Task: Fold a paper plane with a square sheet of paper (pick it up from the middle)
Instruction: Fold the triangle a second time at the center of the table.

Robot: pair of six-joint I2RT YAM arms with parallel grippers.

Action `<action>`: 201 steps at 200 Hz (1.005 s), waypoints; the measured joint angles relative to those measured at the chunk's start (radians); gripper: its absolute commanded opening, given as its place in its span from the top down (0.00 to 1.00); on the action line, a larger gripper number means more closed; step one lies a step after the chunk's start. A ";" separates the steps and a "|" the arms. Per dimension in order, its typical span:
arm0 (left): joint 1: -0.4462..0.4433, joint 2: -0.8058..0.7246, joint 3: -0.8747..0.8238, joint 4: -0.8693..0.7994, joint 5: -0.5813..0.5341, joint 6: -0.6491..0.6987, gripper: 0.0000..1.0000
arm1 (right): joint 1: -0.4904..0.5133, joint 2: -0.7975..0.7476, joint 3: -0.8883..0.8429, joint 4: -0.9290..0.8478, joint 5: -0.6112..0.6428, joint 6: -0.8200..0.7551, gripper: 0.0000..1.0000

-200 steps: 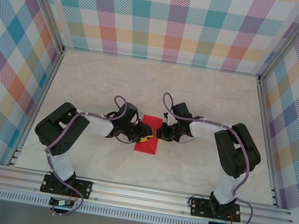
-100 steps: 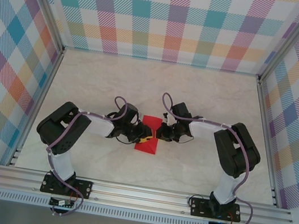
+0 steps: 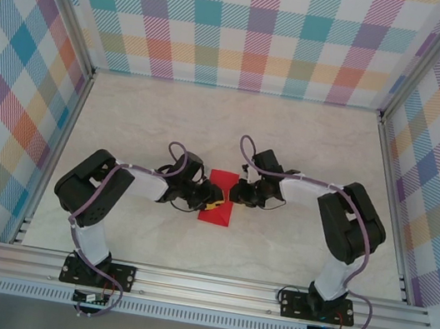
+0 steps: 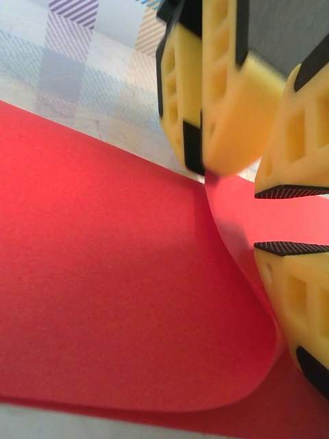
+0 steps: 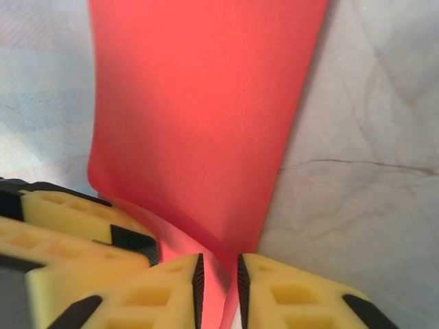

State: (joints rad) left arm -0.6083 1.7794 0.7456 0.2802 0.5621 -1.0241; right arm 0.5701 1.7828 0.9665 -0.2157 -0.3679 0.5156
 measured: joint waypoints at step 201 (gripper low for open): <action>-0.006 0.000 0.005 -0.032 -0.049 -0.017 0.81 | 0.163 -0.097 -0.087 -0.038 -0.010 0.037 0.91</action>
State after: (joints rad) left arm -0.6147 1.7790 0.7502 0.2478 0.5133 -1.0412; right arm 0.7326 1.6863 0.8791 -0.2539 -0.3782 0.5526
